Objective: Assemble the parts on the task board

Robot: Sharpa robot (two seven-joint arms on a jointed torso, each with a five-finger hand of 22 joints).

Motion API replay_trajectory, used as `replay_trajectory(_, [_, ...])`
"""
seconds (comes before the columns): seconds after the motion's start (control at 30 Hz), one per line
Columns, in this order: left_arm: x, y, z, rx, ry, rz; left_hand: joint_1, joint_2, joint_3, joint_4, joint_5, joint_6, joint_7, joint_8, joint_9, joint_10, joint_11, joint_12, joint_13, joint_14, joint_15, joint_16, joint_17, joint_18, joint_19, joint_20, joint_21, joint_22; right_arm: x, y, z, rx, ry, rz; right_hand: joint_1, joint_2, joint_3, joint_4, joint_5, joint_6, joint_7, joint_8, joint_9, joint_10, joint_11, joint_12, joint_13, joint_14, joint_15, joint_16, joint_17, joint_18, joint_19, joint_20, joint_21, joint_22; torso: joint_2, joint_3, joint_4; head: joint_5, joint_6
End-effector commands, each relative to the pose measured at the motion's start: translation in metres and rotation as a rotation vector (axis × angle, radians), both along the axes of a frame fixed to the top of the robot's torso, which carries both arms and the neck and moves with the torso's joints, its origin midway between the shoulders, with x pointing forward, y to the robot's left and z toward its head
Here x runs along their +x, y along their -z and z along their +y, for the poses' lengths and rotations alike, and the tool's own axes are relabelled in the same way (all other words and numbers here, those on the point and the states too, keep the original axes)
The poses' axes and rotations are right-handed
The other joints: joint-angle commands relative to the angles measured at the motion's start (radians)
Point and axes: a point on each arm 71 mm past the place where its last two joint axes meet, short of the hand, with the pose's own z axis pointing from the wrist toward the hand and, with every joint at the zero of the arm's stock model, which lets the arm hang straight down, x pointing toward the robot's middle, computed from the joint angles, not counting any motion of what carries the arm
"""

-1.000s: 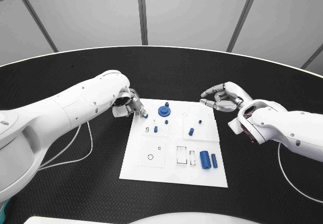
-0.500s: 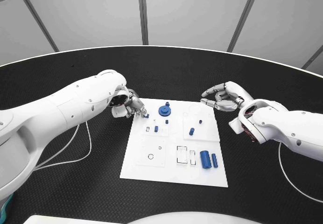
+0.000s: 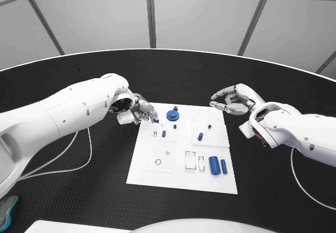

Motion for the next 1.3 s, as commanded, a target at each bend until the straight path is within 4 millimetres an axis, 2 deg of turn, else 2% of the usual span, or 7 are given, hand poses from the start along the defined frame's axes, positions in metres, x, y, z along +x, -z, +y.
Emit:
replay_trajectory(0.03, [-0.003, -0.001, 0.001, -0.008, -0.011, -0.024, -0.018, 0.001, 0.096, -0.104, 0.021, 0.015, -0.012, 0.010, -0.001, 0.021, -0.011, 0.009, 0.011, 0.072, -0.009, 0.006, 0.145, -0.009, -0.001, -0.009, 0.004, 0.002, 0.000, 0.000, 0.000, 0.000, 0.000, 0.001, 0.000, 0.006, 0.004, 0.000, 0.011, -0.004, -0.003, 0.004, 0.001, 0.000, -0.003, 0.000, 0.097, 0.056, -0.008, -0.007, 0.079, 0.021, 0.009, -0.008, -0.007, 0.055, -0.006, 0.0028, 0.0001, 0.000, -0.005])
replay_trajectory(0.23, [-0.008, -0.001, 0.004, 0.006, -0.014, -0.078, -0.039, 0.000, 0.100, -0.115, 0.064, 0.024, -0.020, 0.023, -0.006, 0.044, -0.019, 0.021, 0.030, 0.073, -0.016, 0.007, 0.147, -0.010, 0.003, -0.017, 0.007, 0.006, 0.000, 0.000, 0.000, -0.001, 0.000, 0.002, 0.001, 0.006, 0.005, -0.001, 0.022, -0.005, -0.003, 0.005, 0.001, 0.000, -0.003, 0.000, 0.096, 0.057, -0.008, -0.007, 0.079, 0.020, 0.010, -0.008, -0.007, 0.056, -0.009, 0.0028, 0.0007, 0.002, -0.012])
replay_trajectory(0.57, [-0.019, 0.001, 0.002, 0.068, 0.031, -0.160, -0.055, -0.003, 0.103, -0.127, 0.104, 0.034, -0.026, 0.033, -0.013, 0.063, -0.025, 0.030, 0.046, 0.074, -0.021, 0.008, 0.149, -0.012, 0.009, -0.022, 0.010, 0.012, 0.000, 0.000, 0.000, -0.001, -0.001, 0.001, 0.001, 0.006, 0.005, -0.001, 0.029, -0.005, -0.003, 0.005, 0.001, 0.000, -0.003, 0.001, 0.096, 0.057, -0.008, -0.007, 0.080, 0.020, 0.010, -0.008, -0.007, 0.056, -0.008, 0.0039, 0.0005, 0.008, -0.019])
replay_trajectory(0.9, [-0.030, 0.010, -0.003, 0.098, 0.076, -0.203, -0.059, -0.004, 0.104, -0.132, 0.115, 0.038, -0.028, 0.036, -0.016, 0.069, -0.027, 0.032, 0.049, 0.074, -0.023, 0.008, 0.150, -0.012, 0.011, -0.024, 0.011, 0.015, 0.000, 0.000, 0.000, 0.000, -0.002, -0.002, 0.001, 0.006, 0.005, -0.001, 0.033, -0.005, -0.003, 0.006, 0.001, 0.000, -0.003, 0.000, 0.096, 0.057, -0.008, -0.007, 0.079, 0.020, 0.010, -0.008, -0.008, 0.055, -0.008, 0.0026, -0.0011, 0.010, -0.022])
replay_trajectory(1.3, [-0.036, 0.024, -0.004, 0.128, 0.111, -0.190, -0.060, -0.005, 0.105, -0.135, 0.121, 0.041, -0.029, 0.038, -0.017, 0.074, -0.028, 0.035, 0.055, 0.074, -0.024, 0.008, 0.150, -0.013, 0.012, -0.025, 0.012, 0.016, 0.000, 0.000, 0.000, 0.000, -0.003, -0.002, 0.001, 0.006, 0.006, -0.001, 0.034, -0.005, -0.003, 0.006, 0.001, 0.000, -0.003, 0.000, 0.096, 0.057, -0.008, -0.007, 0.079, 0.020, 0.010, -0.008, -0.008, 0.056, -0.006, 0.0034, -0.0007, 0.008, -0.024])
